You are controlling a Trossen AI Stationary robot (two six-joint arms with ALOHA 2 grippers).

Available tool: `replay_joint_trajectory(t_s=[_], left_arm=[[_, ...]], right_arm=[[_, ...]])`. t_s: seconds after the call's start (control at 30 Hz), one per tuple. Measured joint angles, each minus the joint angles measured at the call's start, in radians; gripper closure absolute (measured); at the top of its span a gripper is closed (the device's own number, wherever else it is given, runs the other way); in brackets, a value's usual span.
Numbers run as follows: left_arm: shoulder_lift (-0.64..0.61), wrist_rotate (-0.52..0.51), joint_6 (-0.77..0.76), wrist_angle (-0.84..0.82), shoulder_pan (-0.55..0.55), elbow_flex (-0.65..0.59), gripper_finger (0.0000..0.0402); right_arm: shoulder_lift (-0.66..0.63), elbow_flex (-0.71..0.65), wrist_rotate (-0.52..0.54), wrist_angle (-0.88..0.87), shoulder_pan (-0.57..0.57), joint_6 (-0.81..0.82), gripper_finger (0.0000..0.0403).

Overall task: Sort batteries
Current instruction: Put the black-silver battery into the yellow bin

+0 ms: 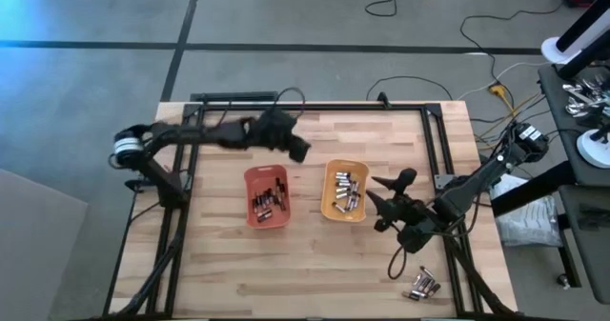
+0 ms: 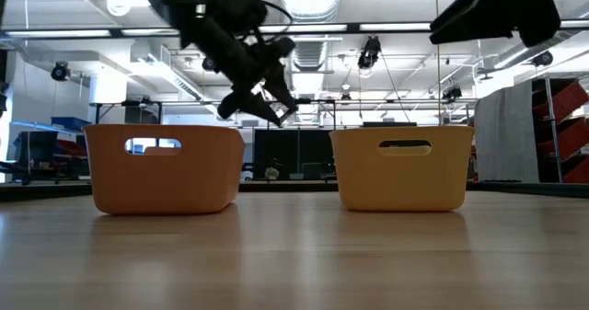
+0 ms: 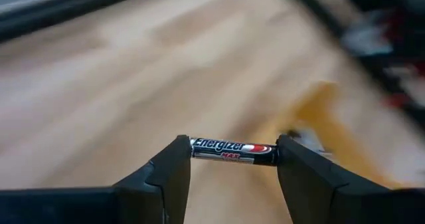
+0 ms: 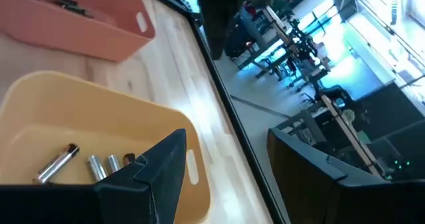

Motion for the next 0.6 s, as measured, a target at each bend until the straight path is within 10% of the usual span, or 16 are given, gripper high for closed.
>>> replay_joint_trajectory(t_s=[0.17, 0.33, 0.6], left_arm=[[-0.059, 0.04, -0.036, 0.603, -0.145, -0.246, 0.023], [-0.002, 0.114, -0.006, 1.059, -0.257, -0.356, 0.023], [0.048, 0.156, 0.021, 1.193, -0.385, -0.376, 0.023]], right_arm=[[0.03, -0.003, 0.002, 0.067, -0.001, -0.072, 0.0199], [0.102, -0.008, -0.032, 0.564, -0.031, -0.438, 0.0199], [0.279, 0.025, -0.271, 1.235, -0.063, -0.954, 0.0199]])
